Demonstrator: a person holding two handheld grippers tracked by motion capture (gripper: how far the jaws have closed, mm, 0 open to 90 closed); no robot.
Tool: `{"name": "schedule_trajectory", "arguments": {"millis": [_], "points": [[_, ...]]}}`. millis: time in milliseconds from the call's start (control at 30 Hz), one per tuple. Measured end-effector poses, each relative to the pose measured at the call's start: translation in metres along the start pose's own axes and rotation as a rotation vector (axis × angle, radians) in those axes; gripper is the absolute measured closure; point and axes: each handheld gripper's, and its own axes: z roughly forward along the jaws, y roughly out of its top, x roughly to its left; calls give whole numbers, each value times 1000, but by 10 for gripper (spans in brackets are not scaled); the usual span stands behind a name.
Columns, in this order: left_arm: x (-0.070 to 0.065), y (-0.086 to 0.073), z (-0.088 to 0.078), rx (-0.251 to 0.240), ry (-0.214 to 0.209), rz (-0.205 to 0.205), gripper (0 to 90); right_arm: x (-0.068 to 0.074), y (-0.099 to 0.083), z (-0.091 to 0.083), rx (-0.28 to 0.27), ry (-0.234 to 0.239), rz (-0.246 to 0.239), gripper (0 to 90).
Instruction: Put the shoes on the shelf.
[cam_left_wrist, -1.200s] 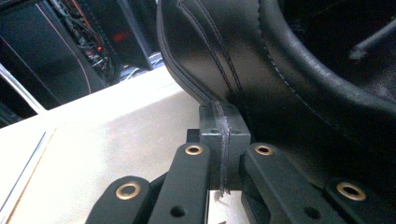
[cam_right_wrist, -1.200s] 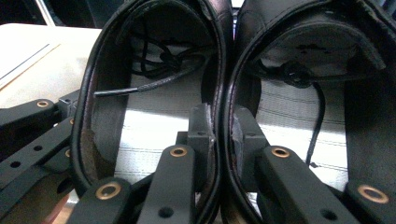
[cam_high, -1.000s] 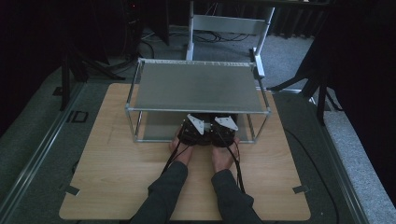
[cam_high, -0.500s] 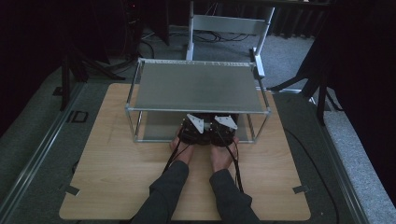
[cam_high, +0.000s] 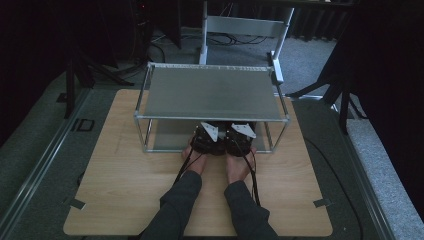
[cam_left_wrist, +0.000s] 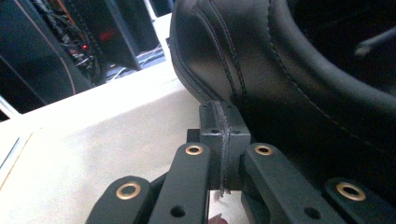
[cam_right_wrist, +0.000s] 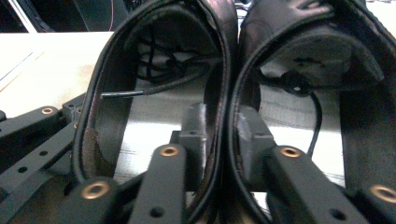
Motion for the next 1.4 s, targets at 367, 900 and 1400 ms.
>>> {"name": "schedule_trajectory", "arguments": {"millis": [367,900,1400], "points": [[2,-7,7,48,-35,31,865,-2,-4,2,-160,38,-46,477],[8,-12,4,83,-61,47,710,-2,-3,-22,-232,47,-110,466],[29,-23,-19,143,-123,-49,618,-59,-16,-70,-247,29,-20,444]]}}
